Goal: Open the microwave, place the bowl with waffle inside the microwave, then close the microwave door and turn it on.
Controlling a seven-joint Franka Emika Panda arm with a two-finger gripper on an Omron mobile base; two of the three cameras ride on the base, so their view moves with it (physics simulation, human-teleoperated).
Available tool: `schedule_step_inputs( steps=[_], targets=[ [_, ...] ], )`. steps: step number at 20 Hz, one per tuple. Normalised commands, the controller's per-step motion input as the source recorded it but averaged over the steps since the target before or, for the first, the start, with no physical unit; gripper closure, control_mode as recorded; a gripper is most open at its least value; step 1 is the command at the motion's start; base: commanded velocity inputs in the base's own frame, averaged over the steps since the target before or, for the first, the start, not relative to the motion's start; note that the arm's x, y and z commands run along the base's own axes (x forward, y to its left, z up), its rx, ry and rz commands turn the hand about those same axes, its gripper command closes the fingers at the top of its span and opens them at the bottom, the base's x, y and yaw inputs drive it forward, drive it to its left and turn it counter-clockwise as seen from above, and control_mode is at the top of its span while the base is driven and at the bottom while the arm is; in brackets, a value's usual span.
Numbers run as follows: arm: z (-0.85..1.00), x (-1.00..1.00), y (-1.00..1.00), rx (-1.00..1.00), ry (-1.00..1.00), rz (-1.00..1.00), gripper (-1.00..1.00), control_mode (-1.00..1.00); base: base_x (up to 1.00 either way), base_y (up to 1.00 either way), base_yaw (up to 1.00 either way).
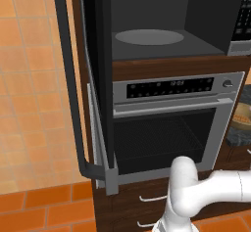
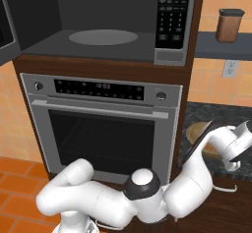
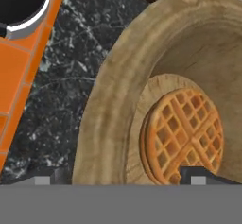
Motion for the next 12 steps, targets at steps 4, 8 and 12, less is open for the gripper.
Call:
schedule_step_inputs(
  steps=[4, 8, 12],
  targets=[
    [-0.26, 0.03, 0.00, 0.00, 0.00, 0.00, 1.00, -1.00, 0.00, 0.00, 0.00],
    [-0.19, 0.00, 0.00, 0.00, 0.00, 0.00, 1.00, -1.00, 0.00, 0.00, 0.00],
    [-0.17, 0.00, 0.00, 0.01, 0.00, 0.00, 1.00, -1.00, 0.00, 0.00, 0.00]
  ],
)
